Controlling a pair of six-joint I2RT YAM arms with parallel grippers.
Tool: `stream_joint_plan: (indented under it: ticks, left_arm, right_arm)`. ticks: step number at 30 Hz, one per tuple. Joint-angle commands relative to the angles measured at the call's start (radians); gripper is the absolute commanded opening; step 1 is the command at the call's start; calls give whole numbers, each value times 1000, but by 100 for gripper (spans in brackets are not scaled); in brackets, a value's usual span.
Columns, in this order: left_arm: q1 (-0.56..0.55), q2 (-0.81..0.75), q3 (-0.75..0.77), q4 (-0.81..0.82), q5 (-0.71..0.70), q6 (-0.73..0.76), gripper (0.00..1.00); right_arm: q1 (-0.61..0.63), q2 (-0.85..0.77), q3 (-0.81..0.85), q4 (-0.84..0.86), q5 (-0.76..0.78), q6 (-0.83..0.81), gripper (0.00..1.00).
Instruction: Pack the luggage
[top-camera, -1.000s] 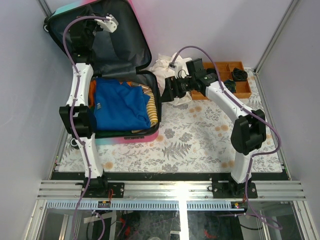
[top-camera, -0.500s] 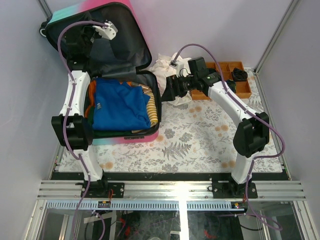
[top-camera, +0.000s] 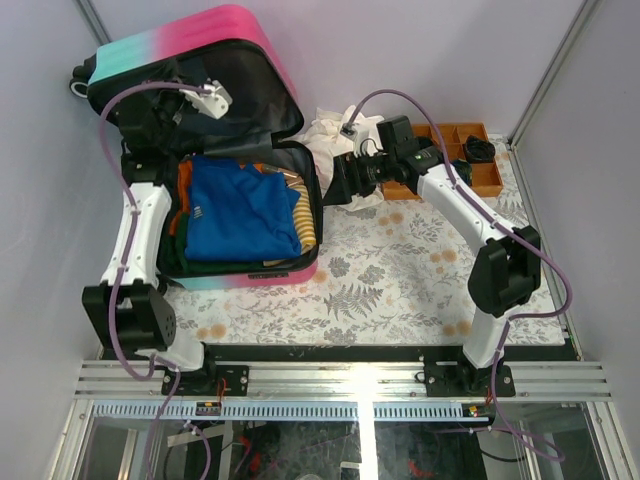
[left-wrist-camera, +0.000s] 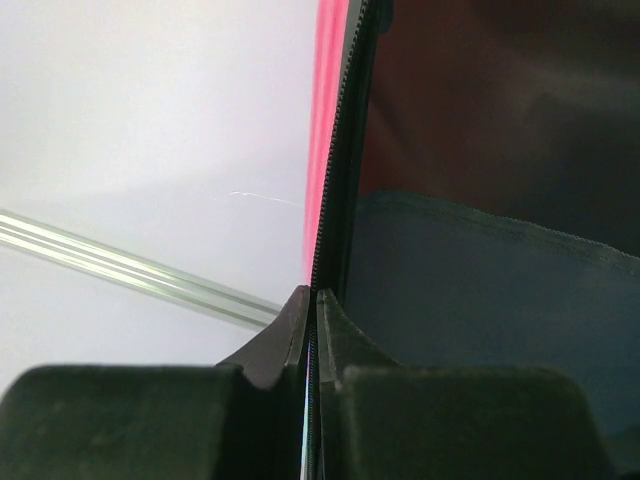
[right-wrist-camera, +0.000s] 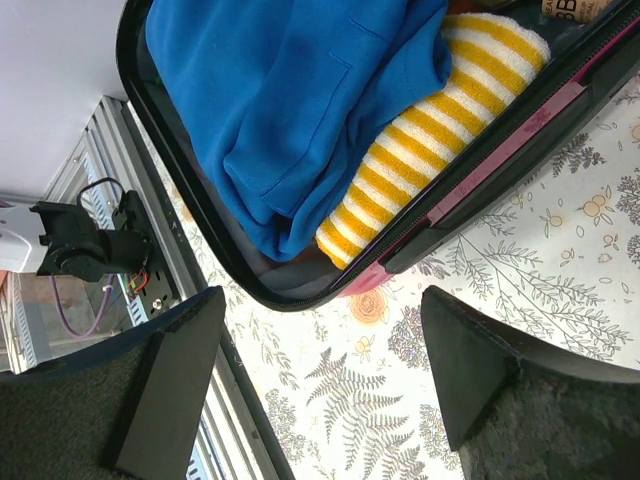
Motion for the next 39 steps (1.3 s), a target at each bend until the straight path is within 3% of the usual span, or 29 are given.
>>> stream_joint_plan:
  ticks: [1, 9, 16, 20, 25, 30, 33, 34, 37, 39]
  left_arm:
    - [-15, -142, -121, 32, 78, 26, 0]
    - [-16, -367, -286, -146, 113, 61, 0]
    - [-16, -640, -473, -427, 183, 109, 0]
    - [-18, -783, -552, -681, 258, 140, 0]
    - [-20, -915, -618, -1038, 354, 288, 3]
    - [-20, -955, -619, -1329, 413, 371, 38]
    - [-19, -948, -592, -1441, 451, 364, 49]
    - [-19, -934, -571, -1477, 465, 324, 50]
    - [-20, -839, -471, -1454, 445, -46, 56]
    - [-20, -736, -380, -1496, 415, -211, 63]
  right_arm:
    - [-5, -75, -6, 6, 12, -24, 85]
    - [-6, -115, -31, -44, 26, -80, 86]
    - [-10, -171, -112, -65, 55, -126, 87]
    - [-16, -216, -171, -68, 61, -139, 88]
    - [-21, -251, -239, -63, 72, -145, 88]
    - [-22, -264, -290, -52, 73, -142, 89]
    - [-21, -265, -315, -45, 72, -138, 89]
    - [-21, -265, -322, -45, 68, -136, 89]
    - [-21, -266, -341, -34, 42, -114, 89]
    - [-21, -273, -361, -11, 11, -91, 89]
